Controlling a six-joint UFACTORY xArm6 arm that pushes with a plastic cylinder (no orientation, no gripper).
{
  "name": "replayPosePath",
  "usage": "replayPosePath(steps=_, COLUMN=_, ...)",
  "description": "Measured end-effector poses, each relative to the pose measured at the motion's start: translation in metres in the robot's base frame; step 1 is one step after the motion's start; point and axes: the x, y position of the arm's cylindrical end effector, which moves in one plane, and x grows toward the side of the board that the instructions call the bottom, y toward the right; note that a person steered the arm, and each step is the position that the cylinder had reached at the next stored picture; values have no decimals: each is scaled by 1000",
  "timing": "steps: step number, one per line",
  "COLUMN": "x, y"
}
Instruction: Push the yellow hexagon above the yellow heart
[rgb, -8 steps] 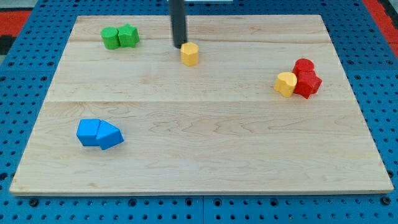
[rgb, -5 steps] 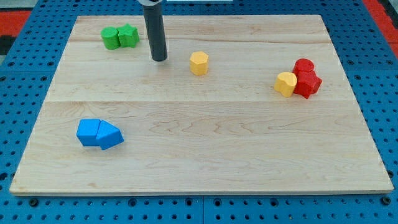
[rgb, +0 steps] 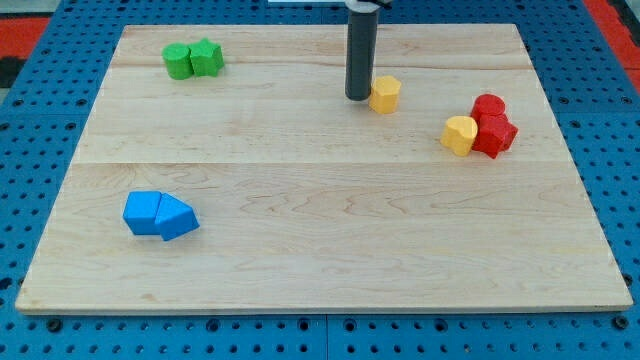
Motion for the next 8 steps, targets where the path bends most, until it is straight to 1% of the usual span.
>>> replayPosePath(steps=1, x=-20, y=55)
replayPosePath(steps=2, x=2, y=96)
replayPosePath(steps=3, x=8, y=78)
replayPosePath(steps=4, x=-21, y=27)
replayPosePath(steps=5, x=1, y=9)
replayPosePath(steps=6, x=30, y=11)
replayPosePath(steps=7, x=47, y=24)
replayPosePath(steps=8, x=47, y=46)
